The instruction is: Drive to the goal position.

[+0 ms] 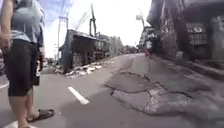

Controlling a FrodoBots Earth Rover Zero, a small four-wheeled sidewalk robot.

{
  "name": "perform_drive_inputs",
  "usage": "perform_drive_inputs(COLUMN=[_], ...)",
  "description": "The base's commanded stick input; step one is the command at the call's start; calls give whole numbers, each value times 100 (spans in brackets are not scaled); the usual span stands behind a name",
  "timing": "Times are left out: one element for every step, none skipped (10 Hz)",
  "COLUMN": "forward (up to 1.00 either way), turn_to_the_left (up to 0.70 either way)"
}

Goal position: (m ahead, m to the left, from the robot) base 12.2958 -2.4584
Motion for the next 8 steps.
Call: perform_drive_inputs(forward=[70, 70, 70, 70, 70, 70, 70, 70], turn_to_the_left=[-27, -1, 0, 0, 0, 0, 0, 0])
